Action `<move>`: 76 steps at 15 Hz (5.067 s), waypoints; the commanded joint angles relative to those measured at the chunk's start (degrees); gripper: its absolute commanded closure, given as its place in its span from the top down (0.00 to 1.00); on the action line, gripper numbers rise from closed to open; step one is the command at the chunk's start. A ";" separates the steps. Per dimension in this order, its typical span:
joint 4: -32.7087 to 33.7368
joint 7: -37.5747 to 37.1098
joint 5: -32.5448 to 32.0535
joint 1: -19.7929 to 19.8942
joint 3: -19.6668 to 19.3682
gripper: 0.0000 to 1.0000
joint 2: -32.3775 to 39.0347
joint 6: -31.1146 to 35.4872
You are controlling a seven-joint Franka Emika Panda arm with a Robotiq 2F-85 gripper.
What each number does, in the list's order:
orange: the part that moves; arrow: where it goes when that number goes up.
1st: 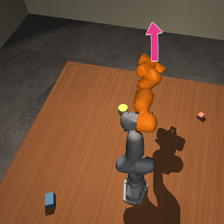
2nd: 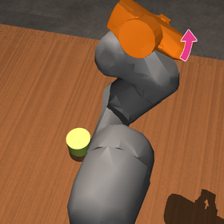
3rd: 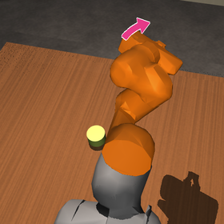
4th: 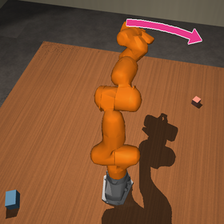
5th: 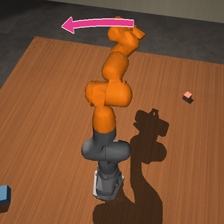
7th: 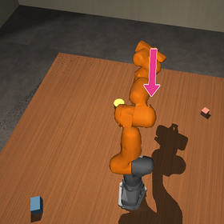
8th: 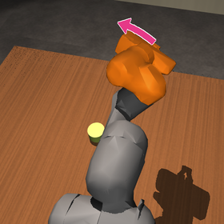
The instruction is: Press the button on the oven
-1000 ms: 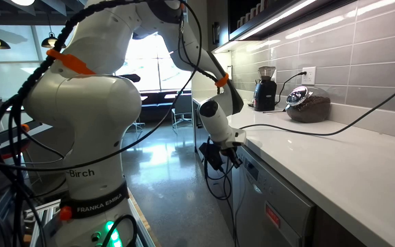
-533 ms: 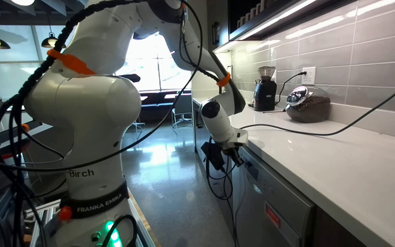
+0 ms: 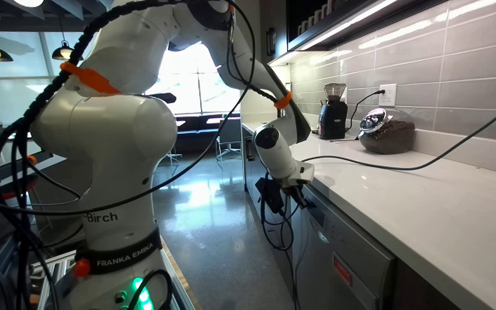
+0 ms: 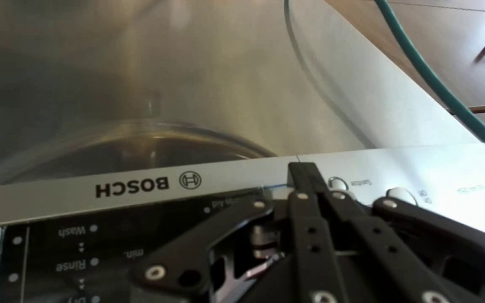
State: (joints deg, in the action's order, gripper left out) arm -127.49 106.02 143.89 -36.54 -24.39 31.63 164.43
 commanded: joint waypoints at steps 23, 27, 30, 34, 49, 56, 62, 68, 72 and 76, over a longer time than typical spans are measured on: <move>-0.95 -24.25 -0.12 -19.79 -20.99 0.00 9.06 -11.83; -1.49 -26.94 -0.15 -22.99 -23.55 0.00 10.85 -12.89; -1.93 -28.72 -0.17 -25.03 -25.18 0.00 12.01 -13.61; -2.85 -29.33 -0.20 -26.95 -26.61 0.00 13.07 -15.01; -4.02 -21.15 -1.99 -22.71 -20.46 0.28 9.67 -8.61; -5.00 -19.90 -12.93 -17.61 -15.06 0.79 5.94 -3.37; -7.78 -24.56 -27.34 -15.06 -11.52 1.00 2.50 -1.85; -11.65 -40.26 -46.64 -15.20 -10.75 1.00 -0.25 -0.59; -13.61 -53.17 -63.41 -7.27 -2.86 1.00 -4.91 5.34; -15.54 -63.65 -73.75 -15.51 -11.52 1.00 -4.90 1.19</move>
State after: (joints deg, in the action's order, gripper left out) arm -140.40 49.08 77.64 -48.97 -32.65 29.43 167.28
